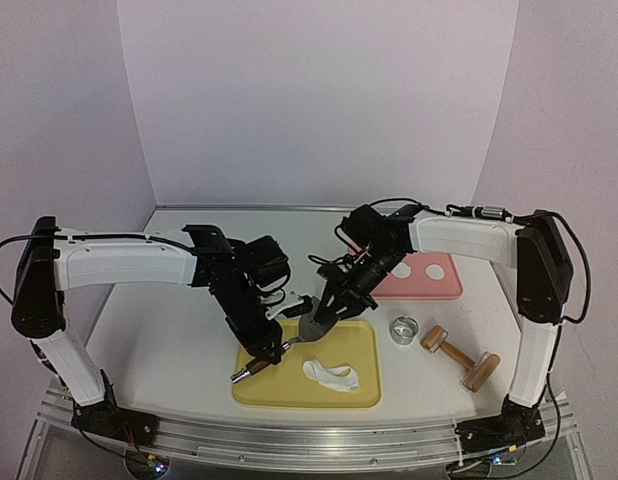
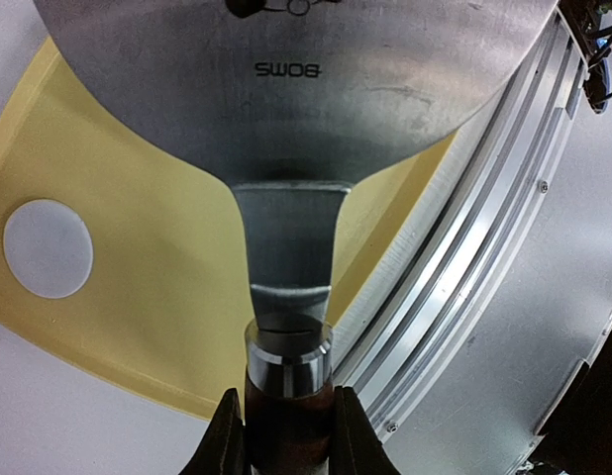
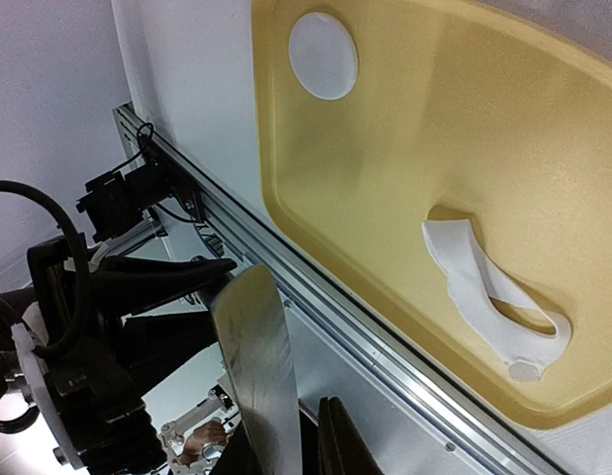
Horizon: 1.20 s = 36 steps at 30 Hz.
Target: Roll out the dumpling wrappers from the dough
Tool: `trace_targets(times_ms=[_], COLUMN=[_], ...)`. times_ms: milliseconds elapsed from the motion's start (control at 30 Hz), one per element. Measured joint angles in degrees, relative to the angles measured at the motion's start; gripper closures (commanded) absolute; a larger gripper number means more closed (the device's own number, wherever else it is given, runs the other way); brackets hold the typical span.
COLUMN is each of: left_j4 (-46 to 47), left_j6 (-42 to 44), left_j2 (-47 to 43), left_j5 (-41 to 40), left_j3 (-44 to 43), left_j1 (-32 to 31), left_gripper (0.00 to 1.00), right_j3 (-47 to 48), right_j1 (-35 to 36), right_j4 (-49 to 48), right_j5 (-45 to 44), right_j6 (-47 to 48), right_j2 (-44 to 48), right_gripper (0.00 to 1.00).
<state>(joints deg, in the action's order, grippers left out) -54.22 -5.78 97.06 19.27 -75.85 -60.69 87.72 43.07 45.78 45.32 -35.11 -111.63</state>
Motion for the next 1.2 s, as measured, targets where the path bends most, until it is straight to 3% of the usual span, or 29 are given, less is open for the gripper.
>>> trace_targets(times_ms=[100, 200, 233, 267, 300, 400, 567, 767, 933, 1200], left_j4=[-0.28, -0.35, -0.31, 0.04, 0.35, 3.39, 13.84, 27.91, 39.69, 52.09], left_j6=[0.37, 0.70, 0.11, -0.50, -0.68, -3.89, -14.82, -31.23, -43.34, -51.34], left_j2=[0.00, 0.00, 0.00, -0.02, -0.11, -1.99, -11.39, -21.49, -25.59, -27.08], left_j5=[-0.37, -0.48, -0.68, -0.96, -0.92, 0.11, 5.44, 8.09, 10.03, 16.57], left_j3=[-0.02, -0.02, -0.02, -0.02, -0.02, 0.42, 3.65, 8.31, 16.06, 22.14], left_j1=[-0.57, -0.63, -0.63, -0.63, -0.63, 0.61, 10.75, 21.16, 24.30, 25.03], left_gripper=[0.95, 0.43, 0.27, 0.21, 0.03, 0.00, 0.00, 0.00, 0.00, 0.01], right_j3=[-0.04, -0.24, -0.48, -0.70, -1.07, -4.02, -15.30, -16.59, -16.61, -16.61], right_j1=[0.07, 0.20, 0.20, 0.20, 0.20, -0.35, -5.68, -10.62, -10.03, -9.88], right_j4=[0.04, -0.11, -0.22, -0.31, -0.46, -1.46, -12.46, -22.34, -31.23, -39.30], right_j5=[-0.02, -0.15, -0.11, -0.83, -1.46, -4.59, -6.62, -7.02, -7.06, -7.43], right_j6=[1.46, 2.73, 2.73, 2.73, 2.71, 2.38, -2.54, -4.66, -7.28, -10.01], right_j2=[-0.02, 0.00, 0.00, 0.00, 0.04, 1.25, 11.45, 20.85, 25.40, 26.86], right_gripper=[1.00, 1.00, 1.00, 1.00, 1.00, 1.00, 1.00, 1.00, 1.00, 1.00])
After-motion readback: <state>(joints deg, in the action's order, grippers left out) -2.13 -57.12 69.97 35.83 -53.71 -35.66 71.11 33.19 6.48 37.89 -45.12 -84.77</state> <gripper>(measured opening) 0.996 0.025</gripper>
